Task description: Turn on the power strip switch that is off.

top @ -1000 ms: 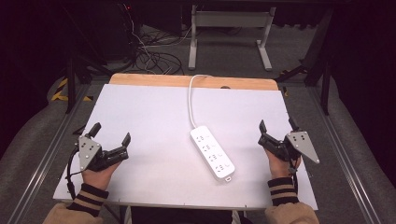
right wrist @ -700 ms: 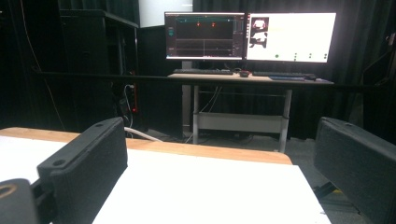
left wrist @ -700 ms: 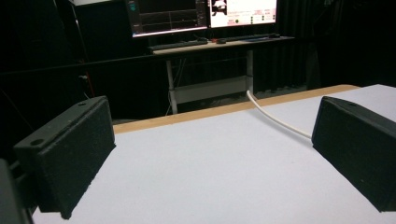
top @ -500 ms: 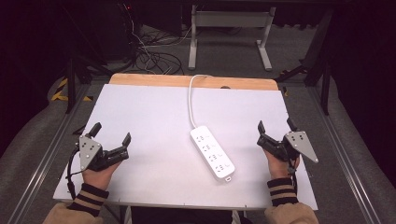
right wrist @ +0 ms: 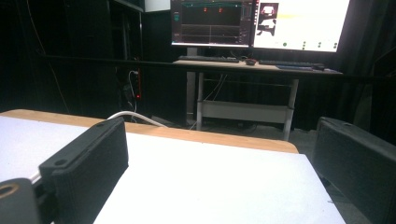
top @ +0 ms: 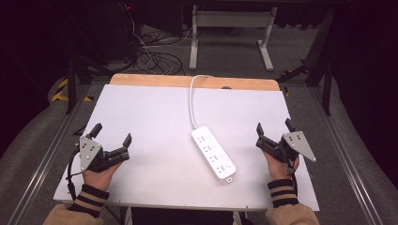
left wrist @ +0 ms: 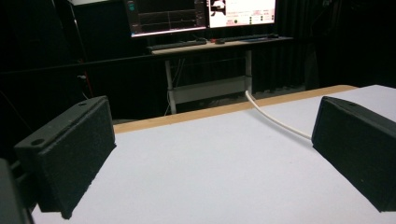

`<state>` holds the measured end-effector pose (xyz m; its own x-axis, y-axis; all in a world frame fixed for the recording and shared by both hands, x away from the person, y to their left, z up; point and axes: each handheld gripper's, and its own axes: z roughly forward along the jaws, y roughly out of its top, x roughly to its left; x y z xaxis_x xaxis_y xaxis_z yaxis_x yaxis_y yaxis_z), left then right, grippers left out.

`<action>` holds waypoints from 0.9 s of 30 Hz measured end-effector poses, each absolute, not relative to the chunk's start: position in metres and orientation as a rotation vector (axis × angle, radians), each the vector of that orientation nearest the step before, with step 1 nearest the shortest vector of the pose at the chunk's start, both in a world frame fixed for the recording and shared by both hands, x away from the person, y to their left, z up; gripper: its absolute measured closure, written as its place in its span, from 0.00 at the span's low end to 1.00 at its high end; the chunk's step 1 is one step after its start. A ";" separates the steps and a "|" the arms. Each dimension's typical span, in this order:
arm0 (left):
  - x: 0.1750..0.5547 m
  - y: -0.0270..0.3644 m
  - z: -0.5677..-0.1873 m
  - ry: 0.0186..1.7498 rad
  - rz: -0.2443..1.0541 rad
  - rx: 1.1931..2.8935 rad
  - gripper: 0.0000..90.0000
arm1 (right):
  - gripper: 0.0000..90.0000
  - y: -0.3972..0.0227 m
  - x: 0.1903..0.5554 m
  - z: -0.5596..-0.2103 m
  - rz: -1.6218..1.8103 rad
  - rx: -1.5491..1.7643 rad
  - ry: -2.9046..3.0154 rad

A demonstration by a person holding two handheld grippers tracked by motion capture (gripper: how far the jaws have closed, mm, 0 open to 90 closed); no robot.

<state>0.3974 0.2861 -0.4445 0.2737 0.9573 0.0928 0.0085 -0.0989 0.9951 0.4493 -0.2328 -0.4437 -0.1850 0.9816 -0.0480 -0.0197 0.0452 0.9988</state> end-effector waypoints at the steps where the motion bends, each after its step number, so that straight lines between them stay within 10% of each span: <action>1: 0.397 0.286 -0.445 0.970 1.060 1.416 0.00 | 0.05 -0.233 0.449 -0.444 1.317 1.070 1.355; 27: 0.398 0.286 -0.445 0.970 1.061 1.414 0.00 | 0.05 -0.234 0.449 -0.444 1.325 1.078 1.353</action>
